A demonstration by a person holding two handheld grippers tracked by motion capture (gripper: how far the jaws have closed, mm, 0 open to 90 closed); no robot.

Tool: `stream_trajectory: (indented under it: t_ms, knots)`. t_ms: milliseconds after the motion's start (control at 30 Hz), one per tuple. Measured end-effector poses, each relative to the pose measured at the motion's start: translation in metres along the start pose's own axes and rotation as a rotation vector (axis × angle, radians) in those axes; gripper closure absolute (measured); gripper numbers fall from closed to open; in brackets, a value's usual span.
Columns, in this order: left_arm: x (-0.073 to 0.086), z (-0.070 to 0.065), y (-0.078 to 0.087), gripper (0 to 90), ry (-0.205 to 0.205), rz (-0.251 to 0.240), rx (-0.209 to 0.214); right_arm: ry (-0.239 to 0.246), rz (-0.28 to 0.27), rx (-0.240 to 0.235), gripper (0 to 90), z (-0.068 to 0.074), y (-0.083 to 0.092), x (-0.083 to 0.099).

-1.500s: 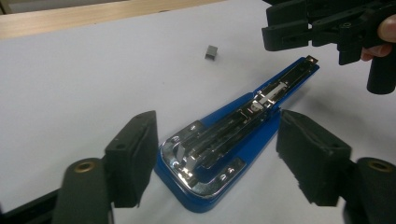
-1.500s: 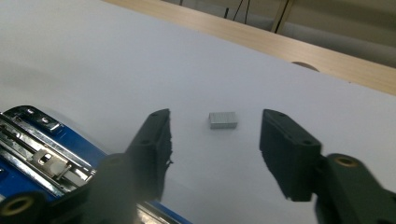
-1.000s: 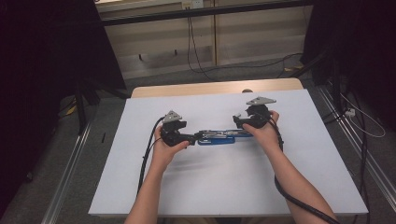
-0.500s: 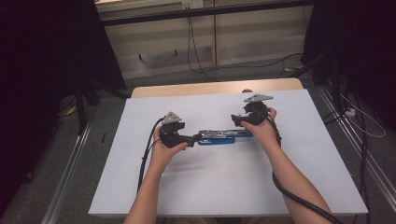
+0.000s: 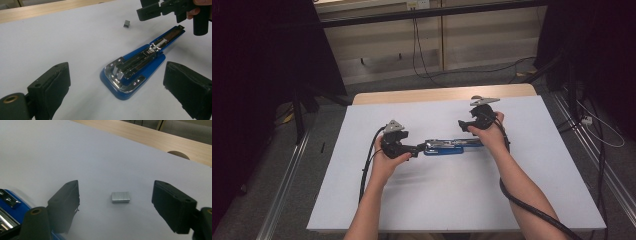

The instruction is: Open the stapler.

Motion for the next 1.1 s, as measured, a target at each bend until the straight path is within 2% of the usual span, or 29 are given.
stream_trajectory:
  t_ms: [300,400,567,667,1100]
  knots:
    - [0.0,0.001,0.0,7.5,0.014,-0.002,0.0,0.009,0.066,-0.005,41.4,-0.006,-0.011,-0.001]
    - [0.0,0.003,0.0,7.5,0.009,-0.002,-0.002,0.009,0.089,-0.001,41.1,-0.009,-0.014,0.0]
    - [0.001,0.004,-0.001,7.5,0.014,0.0,-0.002,0.027,0.113,-0.006,47.0,-0.014,-0.02,-0.001]
    - [0.001,0.005,-0.001,7.5,0.019,0.001,-0.007,0.02,0.118,-0.005,47.6,-0.017,-0.022,-0.002]
    - [0.002,0.006,-0.002,7.5,0.02,0.008,-0.008,0.046,0.165,-0.002,53.1,-0.02,-0.03,0.0]
Point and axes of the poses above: each handheld gripper's, and its own axes: y roughly backward along the jaws, x roughly out of its underside, z roughly to its left, the point moved 2 cm from there along -y, roughly forward along the jaws, and after that the axes turned 13 degrees about -x, right-handed, at the moved point
